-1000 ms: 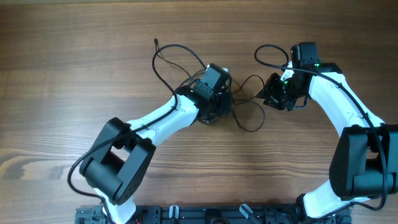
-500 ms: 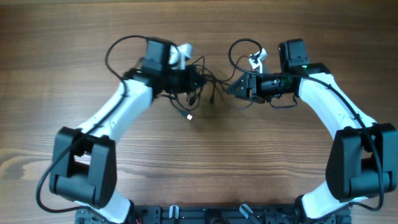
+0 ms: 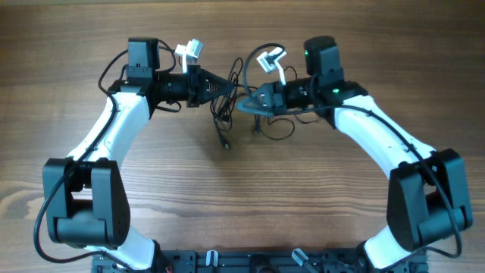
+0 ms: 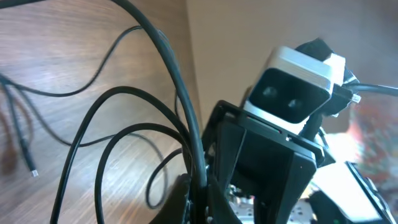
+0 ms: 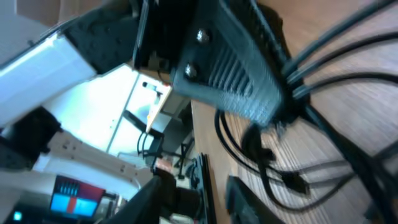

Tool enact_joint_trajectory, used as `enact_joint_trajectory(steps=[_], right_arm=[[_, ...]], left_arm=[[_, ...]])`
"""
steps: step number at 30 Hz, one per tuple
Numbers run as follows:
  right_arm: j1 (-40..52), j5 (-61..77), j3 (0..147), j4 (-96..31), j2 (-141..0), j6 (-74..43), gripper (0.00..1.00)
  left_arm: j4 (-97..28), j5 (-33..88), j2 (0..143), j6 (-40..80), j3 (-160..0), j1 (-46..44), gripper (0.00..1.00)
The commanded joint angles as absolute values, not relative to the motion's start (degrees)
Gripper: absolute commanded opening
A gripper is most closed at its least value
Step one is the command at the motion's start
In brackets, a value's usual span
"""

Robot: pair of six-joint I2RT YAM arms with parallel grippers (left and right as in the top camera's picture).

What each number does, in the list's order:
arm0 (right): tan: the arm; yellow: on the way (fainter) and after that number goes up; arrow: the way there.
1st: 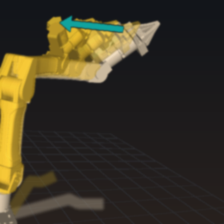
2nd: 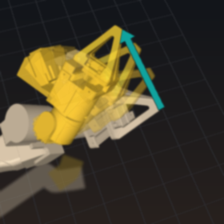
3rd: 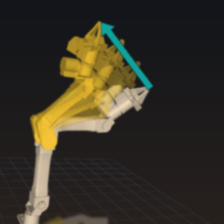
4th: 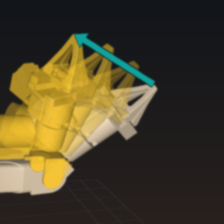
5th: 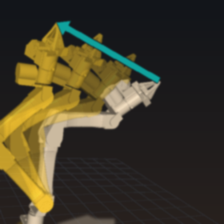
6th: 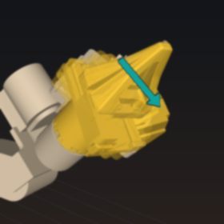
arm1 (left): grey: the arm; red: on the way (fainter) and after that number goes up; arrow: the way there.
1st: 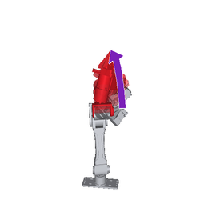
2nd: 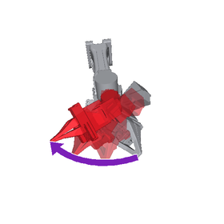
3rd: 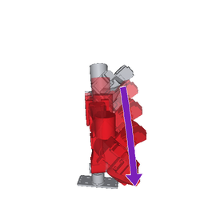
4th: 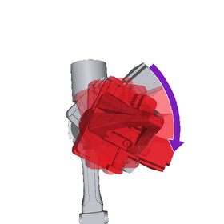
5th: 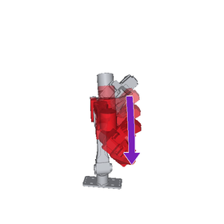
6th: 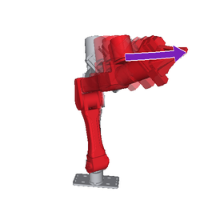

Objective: Untangle cables

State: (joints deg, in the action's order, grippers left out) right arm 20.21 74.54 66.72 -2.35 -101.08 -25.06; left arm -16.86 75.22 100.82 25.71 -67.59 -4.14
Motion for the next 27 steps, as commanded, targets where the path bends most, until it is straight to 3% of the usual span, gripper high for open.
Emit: enact_joint_trajectory(steps=[1,6,12,22,27], right_arm=[[22.3,70.5,66.9,0.9,-101.9,-36.9,0.30],[23.1,63.5,66.9,0.4,-101.9,-38.3,0.20],[23.1,54.9,66.9,-0.3,-101.9,-42.2,0.26],[24.6,47.3,66.9,-3.9,-101.9,-42.0,0.26],[24.8,42.9,66.9,-6.1,-101.9,-42.0,0.14]], left_arm=[[-16.7,75.9,99.8,25.8,-67.8,-3.8,0.04],[-16.7,73.4,99.8,29.8,-67.8,-3.9,0.04],[-16.8,69.6,99.8,30.5,-67.8,-4.3,0.04],[-17.0,56.6,99.8,34.0,-67.8,-9.2,0.04],[-17.0,55.8,99.8,34.0,-67.8,-9.5,0.04]])
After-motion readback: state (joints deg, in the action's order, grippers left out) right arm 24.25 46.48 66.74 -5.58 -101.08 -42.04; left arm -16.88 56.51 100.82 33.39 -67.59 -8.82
